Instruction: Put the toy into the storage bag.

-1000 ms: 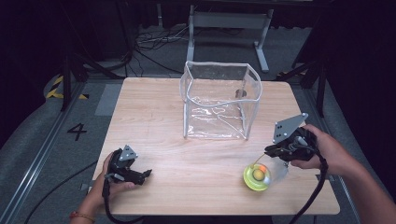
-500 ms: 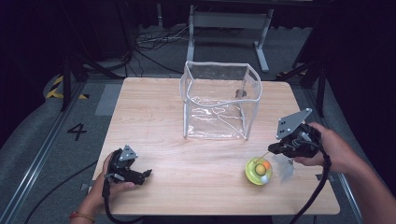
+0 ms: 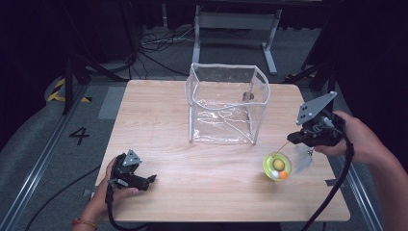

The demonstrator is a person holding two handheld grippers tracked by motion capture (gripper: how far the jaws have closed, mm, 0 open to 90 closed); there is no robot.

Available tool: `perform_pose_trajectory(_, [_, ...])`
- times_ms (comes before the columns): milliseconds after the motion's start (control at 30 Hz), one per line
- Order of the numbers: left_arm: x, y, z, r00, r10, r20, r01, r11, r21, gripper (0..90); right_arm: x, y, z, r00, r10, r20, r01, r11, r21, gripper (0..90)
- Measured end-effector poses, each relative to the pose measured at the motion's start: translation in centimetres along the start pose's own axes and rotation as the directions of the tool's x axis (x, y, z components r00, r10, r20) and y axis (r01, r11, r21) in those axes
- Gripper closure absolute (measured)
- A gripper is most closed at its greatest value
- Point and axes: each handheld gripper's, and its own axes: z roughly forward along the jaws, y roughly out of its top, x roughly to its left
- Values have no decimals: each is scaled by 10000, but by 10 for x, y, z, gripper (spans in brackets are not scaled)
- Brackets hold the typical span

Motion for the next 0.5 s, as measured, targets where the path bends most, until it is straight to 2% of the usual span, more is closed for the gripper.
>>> perform_pose_trajectory(267, [0, 0, 0, 10000, 2, 2, -2, 10000, -13, 5, -22, 2, -19, 9986, 293, 429, -297, 9995, 87, 884])
perform_pose_trajectory(500, [0, 0, 0, 10000, -1, -2, 1, 10000, -1, 5, -42, 11, -39, 9965, 519, 659, -533, 9984, 198, 884])
